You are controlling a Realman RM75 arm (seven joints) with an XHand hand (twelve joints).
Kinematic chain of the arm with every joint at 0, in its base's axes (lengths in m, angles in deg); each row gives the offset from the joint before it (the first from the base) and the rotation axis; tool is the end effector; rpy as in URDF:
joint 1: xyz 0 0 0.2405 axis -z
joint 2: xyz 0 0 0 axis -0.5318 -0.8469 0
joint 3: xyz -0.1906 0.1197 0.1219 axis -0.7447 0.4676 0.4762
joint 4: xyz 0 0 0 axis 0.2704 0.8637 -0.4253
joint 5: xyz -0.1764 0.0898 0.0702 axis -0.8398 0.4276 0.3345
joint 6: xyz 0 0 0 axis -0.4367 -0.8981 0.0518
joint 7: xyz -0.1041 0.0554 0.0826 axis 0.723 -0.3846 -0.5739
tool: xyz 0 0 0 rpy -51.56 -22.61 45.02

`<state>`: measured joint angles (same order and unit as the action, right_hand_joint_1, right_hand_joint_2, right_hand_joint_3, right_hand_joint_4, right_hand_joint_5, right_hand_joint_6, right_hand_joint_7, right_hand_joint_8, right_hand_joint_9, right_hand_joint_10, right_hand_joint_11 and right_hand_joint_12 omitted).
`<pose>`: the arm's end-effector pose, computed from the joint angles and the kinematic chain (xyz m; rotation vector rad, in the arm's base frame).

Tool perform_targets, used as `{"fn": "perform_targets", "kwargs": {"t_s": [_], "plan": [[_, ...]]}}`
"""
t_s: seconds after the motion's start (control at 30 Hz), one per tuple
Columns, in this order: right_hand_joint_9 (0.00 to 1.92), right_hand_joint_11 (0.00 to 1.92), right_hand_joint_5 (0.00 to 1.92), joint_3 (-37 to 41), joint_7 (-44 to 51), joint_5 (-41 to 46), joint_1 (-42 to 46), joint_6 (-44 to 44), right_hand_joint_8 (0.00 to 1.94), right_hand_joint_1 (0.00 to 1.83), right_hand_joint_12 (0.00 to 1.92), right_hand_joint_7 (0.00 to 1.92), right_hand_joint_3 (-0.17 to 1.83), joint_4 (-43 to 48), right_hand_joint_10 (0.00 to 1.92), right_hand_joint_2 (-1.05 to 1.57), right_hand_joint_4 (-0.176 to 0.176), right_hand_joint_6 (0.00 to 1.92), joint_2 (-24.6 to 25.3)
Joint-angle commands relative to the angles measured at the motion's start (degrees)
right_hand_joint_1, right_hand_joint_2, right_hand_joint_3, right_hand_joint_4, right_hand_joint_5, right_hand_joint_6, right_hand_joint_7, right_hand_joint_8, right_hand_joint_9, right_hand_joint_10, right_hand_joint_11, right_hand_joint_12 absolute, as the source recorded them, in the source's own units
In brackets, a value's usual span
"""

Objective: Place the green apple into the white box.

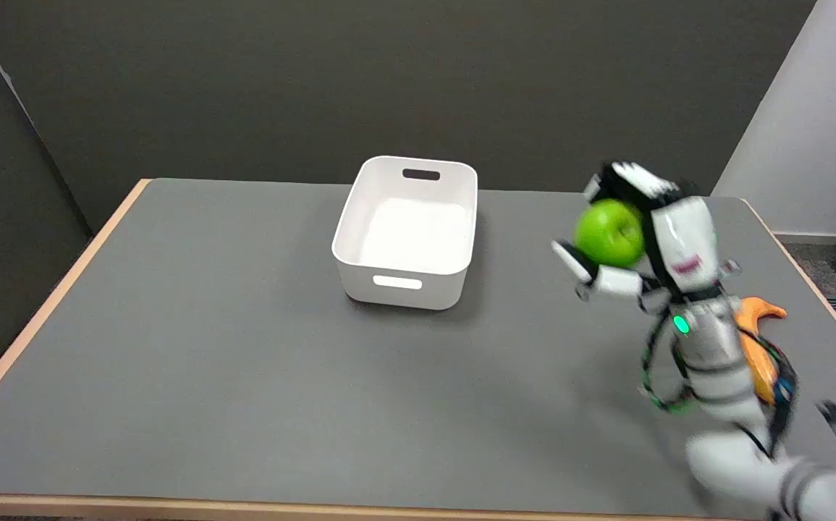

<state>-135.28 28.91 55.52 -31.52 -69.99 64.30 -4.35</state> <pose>-0.2424 -0.2595 0.3973 1.6681 0.3563 0.9046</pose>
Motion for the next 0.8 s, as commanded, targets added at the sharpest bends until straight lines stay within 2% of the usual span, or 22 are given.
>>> {"fn": "perform_targets", "kwargs": {"t_s": [0.03,0.13,0.23,0.27,0.37,0.57,0.7,0.8], "plan": [[1.16,1.12,0.96,-11.17,-0.3,-3.46,-36.96,23.67,1.94,1.1,1.92,0.82,0.9,-12.82,1.92,0.68,0.054,1.92,7.93],[1.14,1.11,0.94,-12.24,-0.3,-3.41,-39.7,26.7,1.94,1.1,1.92,0.81,0.9,-16.4,1.92,0.69,0.054,1.92,9.96],[1.11,1.05,0.9,-12.57,-0.3,-3.46,-41.05,29.98,1.94,1.09,1.92,0.8,0.77,-18.01,1.92,0.75,0.058,1.92,11.38],[1.11,1.06,0.91,-12.58,-0.3,-3.46,-41.28,31.55,1.94,1.1,1.92,0.79,0.86,-18.22,1.92,0.7,0.055,1.92,11.85],[1.07,1.01,0.86,-12.7,-0.3,-3.46,-41.66,35.75,1.94,1.09,1.92,0.75,0.75,-18.36,1.92,0.76,0.049,1.92,12.9],[1.01,0.94,0.84,-17.53,-1.35,-4.02,-41.99,41.14,1.94,1.09,1.92,0.72,0.73,-17.43,1.92,0.77,0.047,1.92,14.03],[0.99,0.93,0.81,-18.64,-6.17,-9.1,-40.08,43.8,1.94,1.09,1.92,0.72,0.73,-15.24,1.92,0.78,0.043,1.92,16.09],[0.98,0.9,0.72,-19.06,-11.19,-15.13,-39.13,47.36,1.94,0.88,1.92,0.68,1.16,-14.48,1.92,0.83,0.025,1.92,17.58]]}}
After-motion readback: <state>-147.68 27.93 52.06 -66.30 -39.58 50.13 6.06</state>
